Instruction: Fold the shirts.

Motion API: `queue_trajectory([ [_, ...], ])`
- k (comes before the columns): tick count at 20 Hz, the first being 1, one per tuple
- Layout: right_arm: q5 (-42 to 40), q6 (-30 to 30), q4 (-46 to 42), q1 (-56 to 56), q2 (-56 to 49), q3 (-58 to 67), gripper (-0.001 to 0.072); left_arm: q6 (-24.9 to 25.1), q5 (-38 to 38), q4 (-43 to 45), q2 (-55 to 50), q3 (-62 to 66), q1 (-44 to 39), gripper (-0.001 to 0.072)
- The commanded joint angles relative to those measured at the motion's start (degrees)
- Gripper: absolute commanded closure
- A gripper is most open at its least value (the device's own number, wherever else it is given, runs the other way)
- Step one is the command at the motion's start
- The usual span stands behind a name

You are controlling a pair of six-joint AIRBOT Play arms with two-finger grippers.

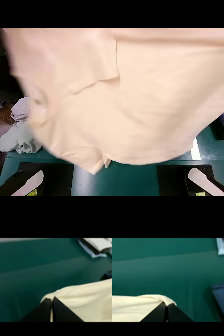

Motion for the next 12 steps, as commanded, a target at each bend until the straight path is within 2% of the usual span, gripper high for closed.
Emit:
queue_trajectory([
  [1, 0.9, 0.6, -5.6, 6.3, -8.7, -9.5, 0.0696, 0.2, -3.3, 0.3, -10.0, -9.5, 0.1, 0.0685],
  [4, -3.0, 0.7, -12.1, 13.2, -18.1, -13.8, 0.0696, 0.9, -2.0, 0.5, -21.3, -9.7, -1.6, 0.0685],
  [8, -16.7, 1.5, -12.8, 17.5, -29.2, -13.5, 0.0696, 3.6, 10.6, 0.0, -31.4, -9.7, -2.9, 0.0685],
  [10, -20.6, 1.9, -12.8, 18.1, -33.2, -10.4, 0.0696, 4.0, 17.0, 0.0, -33.2, -9.7, -2.9, 0.0685],
  [12, -23.3, 1.9, -12.8, 19.1, -35.9, -6.1, 0.0696, 6.8, 22.1, -0.2, -33.4, -9.6, -2.9, 0.0684],
])
